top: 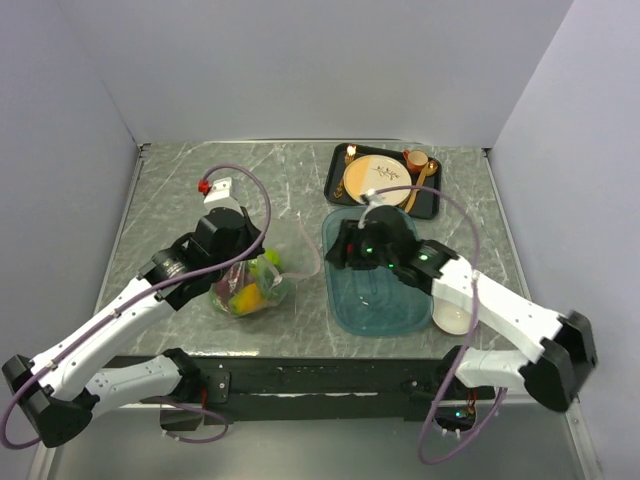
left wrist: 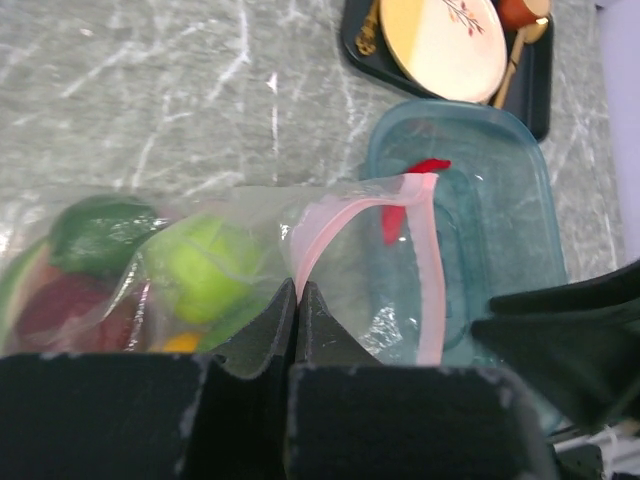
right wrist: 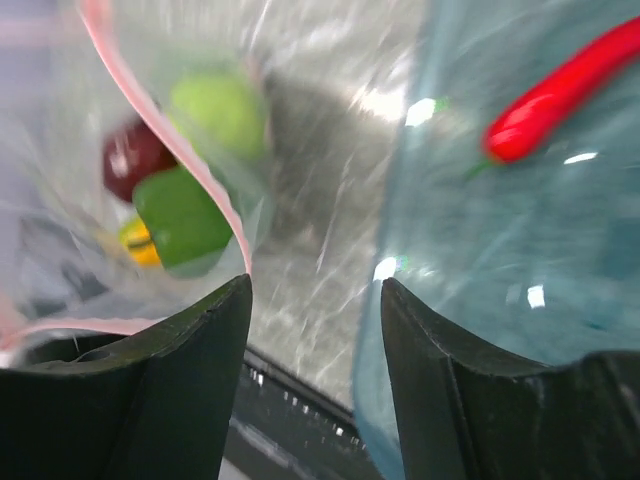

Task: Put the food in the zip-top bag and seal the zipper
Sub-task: Adjust the zipper food storage bag at the center of the board, then pick up the fake vegetable from the bin.

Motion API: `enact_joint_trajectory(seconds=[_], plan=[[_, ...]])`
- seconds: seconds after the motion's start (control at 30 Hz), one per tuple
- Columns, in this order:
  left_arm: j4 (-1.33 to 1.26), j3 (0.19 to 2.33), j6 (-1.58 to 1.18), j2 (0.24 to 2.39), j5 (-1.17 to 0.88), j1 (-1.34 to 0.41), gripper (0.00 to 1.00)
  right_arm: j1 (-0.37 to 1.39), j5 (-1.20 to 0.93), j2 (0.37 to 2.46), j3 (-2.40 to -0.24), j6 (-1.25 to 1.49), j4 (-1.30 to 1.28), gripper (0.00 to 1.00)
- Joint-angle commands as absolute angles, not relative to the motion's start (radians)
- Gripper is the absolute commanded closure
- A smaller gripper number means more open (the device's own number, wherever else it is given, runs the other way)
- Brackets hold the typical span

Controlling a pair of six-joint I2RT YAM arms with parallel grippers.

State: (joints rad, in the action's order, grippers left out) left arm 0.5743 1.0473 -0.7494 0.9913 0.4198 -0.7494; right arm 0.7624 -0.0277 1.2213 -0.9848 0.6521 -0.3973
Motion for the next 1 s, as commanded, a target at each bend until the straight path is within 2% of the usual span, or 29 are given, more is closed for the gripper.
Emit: enact_joint_trajectory(seconds=[0.0, 0.2, 0.57, 0.67, 0.97], plan=[[0.491, 1.037, -0.761, 1.012, 0.342, -0.750, 0.99, 0.662, 0.051, 1.095, -0.931, 0.684, -0.359, 0.39], [0.459, 1.025, -0.773, 1.051, 0.287, -0.750, 0.99, 0.548, 0.037, 1.195, -0.914, 0.658, -0.400, 0.39], [0.448, 0.997, -0.804, 1.060, 0.275, -0.750, 0.99, 0.514, 0.006, 1.503, -1.015, 0.632, -0.357, 0.43], [0.457, 1.002, -0.802, 1.060, 0.279, -0.750, 0.99, 0.512, 0.003, 1.555, -1.037, 0.621, -0.339, 0.49], [0.463, 1.000, -0.804, 1.054, 0.298, -0.750, 0.99, 0.511, 0.003, 1.699, -1.126, 0.621, -0.344, 0.45]])
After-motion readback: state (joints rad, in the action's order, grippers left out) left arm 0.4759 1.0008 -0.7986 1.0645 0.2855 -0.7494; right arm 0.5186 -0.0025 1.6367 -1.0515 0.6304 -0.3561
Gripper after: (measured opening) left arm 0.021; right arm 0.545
